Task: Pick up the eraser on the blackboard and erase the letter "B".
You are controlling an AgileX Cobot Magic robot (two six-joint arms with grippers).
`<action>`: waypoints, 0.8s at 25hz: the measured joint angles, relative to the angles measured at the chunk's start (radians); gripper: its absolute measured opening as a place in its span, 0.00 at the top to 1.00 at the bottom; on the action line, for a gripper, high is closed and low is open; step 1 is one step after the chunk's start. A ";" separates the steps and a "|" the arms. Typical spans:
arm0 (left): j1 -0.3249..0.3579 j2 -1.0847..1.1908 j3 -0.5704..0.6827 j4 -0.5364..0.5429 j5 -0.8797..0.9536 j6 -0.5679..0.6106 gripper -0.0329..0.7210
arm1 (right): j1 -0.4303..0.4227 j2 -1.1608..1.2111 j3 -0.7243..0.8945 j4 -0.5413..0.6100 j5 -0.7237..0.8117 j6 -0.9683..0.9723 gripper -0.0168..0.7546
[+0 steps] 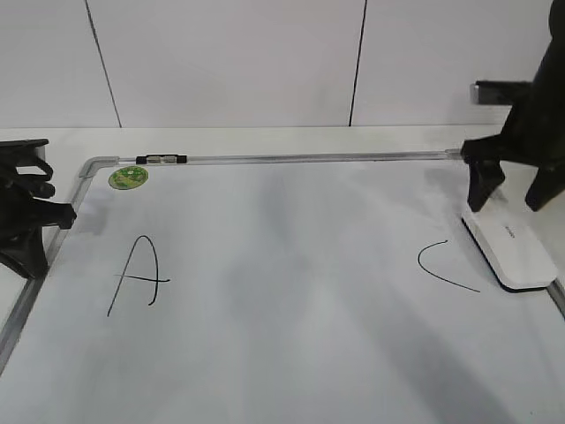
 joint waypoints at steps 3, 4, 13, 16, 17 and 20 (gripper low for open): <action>0.000 0.000 0.000 0.000 0.000 0.000 0.93 | 0.000 0.000 -0.102 0.000 0.000 0.011 0.17; 0.000 0.000 0.000 0.000 0.000 0.000 0.93 | 0.000 -0.005 -0.125 0.005 0.000 0.018 0.18; 0.000 0.000 0.000 0.000 0.000 0.000 0.91 | -0.001 -0.106 -0.166 0.060 0.007 0.065 0.24; 0.000 0.000 0.000 0.000 0.000 0.010 0.85 | -0.001 -0.161 -0.166 0.097 0.009 0.069 0.24; 0.000 0.000 0.000 0.002 0.000 0.018 0.81 | -0.001 -0.177 -0.166 0.102 0.009 0.069 0.24; 0.000 0.000 0.000 0.010 0.002 0.018 0.67 | -0.001 -0.223 -0.166 0.107 0.015 0.069 0.24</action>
